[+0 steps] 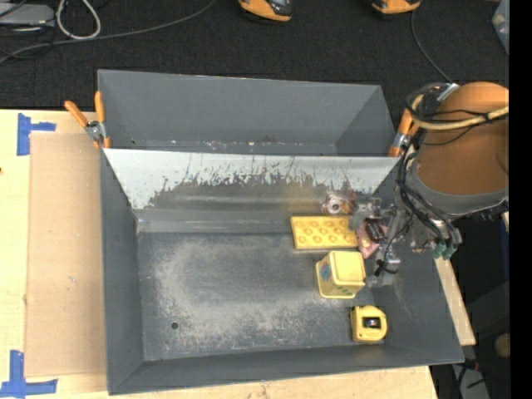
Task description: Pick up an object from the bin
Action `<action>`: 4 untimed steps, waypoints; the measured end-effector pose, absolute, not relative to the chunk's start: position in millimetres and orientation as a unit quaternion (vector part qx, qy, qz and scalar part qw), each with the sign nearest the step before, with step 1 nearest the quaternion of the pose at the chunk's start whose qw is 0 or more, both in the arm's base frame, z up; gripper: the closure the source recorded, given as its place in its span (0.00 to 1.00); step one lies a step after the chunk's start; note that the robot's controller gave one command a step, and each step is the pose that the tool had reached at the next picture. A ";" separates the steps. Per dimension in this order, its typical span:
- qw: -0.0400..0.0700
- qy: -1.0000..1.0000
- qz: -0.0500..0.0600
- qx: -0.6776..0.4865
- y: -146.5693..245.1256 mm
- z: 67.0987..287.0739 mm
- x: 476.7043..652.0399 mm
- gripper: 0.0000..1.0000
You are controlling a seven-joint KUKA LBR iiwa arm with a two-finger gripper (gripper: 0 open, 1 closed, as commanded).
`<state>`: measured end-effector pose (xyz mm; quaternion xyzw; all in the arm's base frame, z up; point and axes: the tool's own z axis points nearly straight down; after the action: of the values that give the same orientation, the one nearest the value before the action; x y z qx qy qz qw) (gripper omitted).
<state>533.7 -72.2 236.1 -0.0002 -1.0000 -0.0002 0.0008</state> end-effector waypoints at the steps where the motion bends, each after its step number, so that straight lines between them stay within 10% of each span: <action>1: -0.001 -0.998 0.000 0.063 -90.1 175.5 560.1 0.00; 2: -0.004 -0.980 0.000 0.198 -101.6 159.5 607.6 0.00; 3: 0.000 -0.961 -0.001 0.275 -119.1 140.2 613.6 0.00; 4: -0.005 -0.974 -0.001 0.226 -74.7 67.6 621.4 0.00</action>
Offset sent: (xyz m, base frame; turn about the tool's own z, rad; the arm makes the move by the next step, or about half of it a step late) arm 0.0739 -0.0310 -0.0761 -0.3986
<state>621.4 -74.7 67.6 0.2255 -0.9742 -0.0014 -0.0049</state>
